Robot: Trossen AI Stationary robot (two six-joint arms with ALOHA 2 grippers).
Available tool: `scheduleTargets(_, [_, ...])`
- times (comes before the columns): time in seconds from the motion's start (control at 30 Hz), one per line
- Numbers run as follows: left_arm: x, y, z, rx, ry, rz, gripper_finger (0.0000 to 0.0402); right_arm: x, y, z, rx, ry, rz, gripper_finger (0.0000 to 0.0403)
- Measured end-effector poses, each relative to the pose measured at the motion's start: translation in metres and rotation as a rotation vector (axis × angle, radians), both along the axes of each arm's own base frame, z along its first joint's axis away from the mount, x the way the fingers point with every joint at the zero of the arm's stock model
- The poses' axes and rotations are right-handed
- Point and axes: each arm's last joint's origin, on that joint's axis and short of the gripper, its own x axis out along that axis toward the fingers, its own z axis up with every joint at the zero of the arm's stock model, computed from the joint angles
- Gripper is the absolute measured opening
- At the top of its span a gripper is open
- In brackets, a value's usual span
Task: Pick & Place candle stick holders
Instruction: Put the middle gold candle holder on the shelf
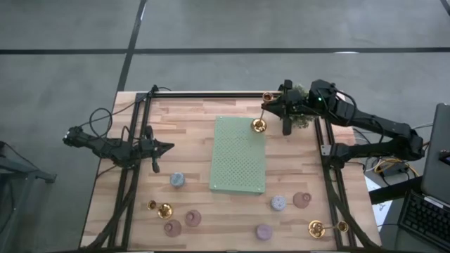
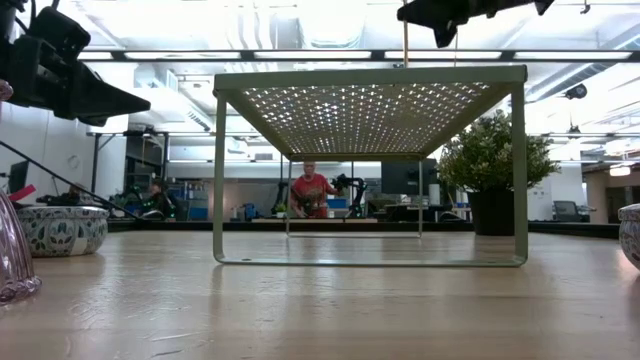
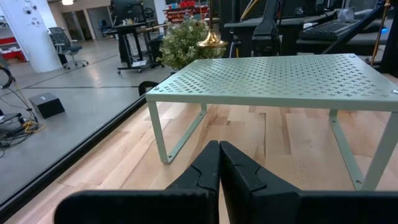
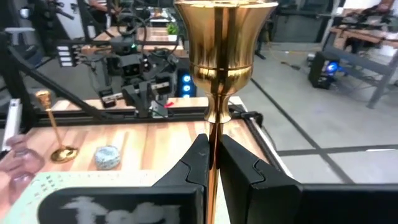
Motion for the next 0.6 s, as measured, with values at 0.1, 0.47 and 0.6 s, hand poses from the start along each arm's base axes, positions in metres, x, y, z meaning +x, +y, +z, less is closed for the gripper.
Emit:
scheduleTargets(0.1, [0.0, 0.0, 0.0, 0.0, 0.0, 0.0, 0.0014, 0.0, -0.001, -0.001, -0.003, -0.005, 0.021, 0.0017])
scheduleTargets(0.47, [0.0, 0.0, 0.0, 0.0, 0.0, 0.001, 0.0014, -0.006, 0.0, -0.017, -0.039, -0.068, 0.037, 0.0017])
scheduleTargets(0.6, [0.0, 0.0, 0.0, 0.0, 0.0, 0.001, 0.0014, -0.007, -0.003, -0.018, -0.032, -0.066, 0.02, 0.0017])
